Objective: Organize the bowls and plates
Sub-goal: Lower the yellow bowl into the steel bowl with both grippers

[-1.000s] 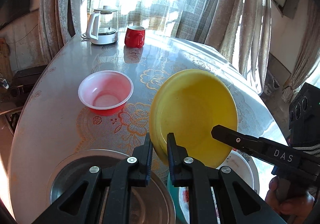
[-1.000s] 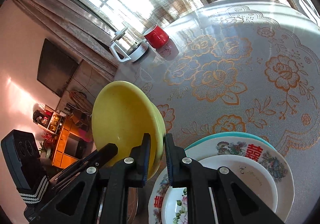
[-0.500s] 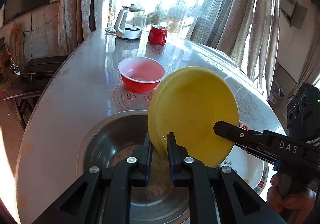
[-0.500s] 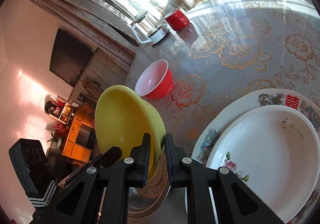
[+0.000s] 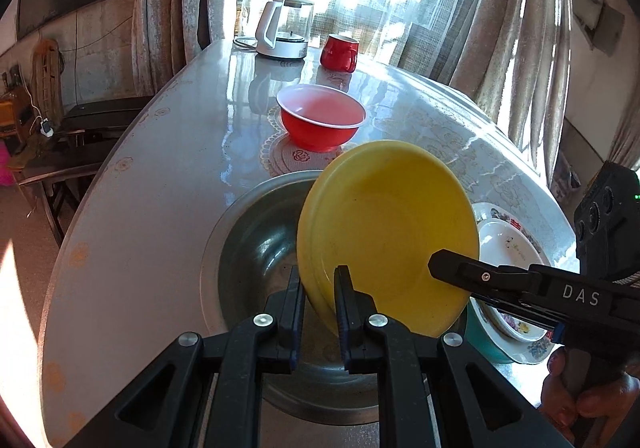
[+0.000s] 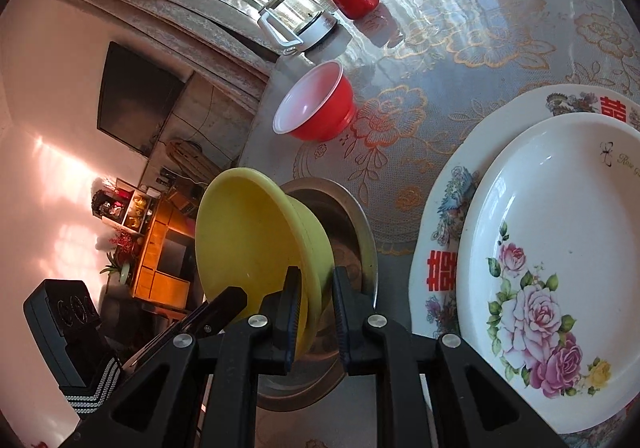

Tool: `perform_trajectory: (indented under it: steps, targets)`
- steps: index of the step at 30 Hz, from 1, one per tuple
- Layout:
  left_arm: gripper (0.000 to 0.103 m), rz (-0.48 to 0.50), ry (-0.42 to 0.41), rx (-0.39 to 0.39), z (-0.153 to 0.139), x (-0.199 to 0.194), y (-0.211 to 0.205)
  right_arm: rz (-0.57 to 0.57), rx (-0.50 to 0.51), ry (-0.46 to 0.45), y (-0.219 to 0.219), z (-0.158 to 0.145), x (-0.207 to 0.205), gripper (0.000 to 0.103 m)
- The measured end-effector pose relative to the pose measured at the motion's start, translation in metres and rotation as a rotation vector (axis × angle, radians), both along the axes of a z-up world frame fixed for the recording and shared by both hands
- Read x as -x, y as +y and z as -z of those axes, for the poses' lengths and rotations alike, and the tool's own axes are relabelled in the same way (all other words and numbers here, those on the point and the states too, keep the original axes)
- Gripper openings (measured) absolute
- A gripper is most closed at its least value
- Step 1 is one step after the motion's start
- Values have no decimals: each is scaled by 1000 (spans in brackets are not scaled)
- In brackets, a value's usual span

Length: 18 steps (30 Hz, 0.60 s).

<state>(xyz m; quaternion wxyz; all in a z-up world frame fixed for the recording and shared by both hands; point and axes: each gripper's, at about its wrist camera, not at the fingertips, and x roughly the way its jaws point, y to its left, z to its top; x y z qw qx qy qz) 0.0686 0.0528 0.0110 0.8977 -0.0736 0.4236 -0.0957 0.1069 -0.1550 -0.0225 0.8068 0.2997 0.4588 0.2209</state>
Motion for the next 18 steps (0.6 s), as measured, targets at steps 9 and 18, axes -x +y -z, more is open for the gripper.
perform_trajectory:
  steps: [9, 18]
  targets:
    - [14, -17, 19, -4, 8, 1, 11, -36, 24, 12, 11, 2, 3, 17]
    - [15, -28, 35, -7, 12, -1, 15, -44, 64, 14, 19, 0, 3, 23]
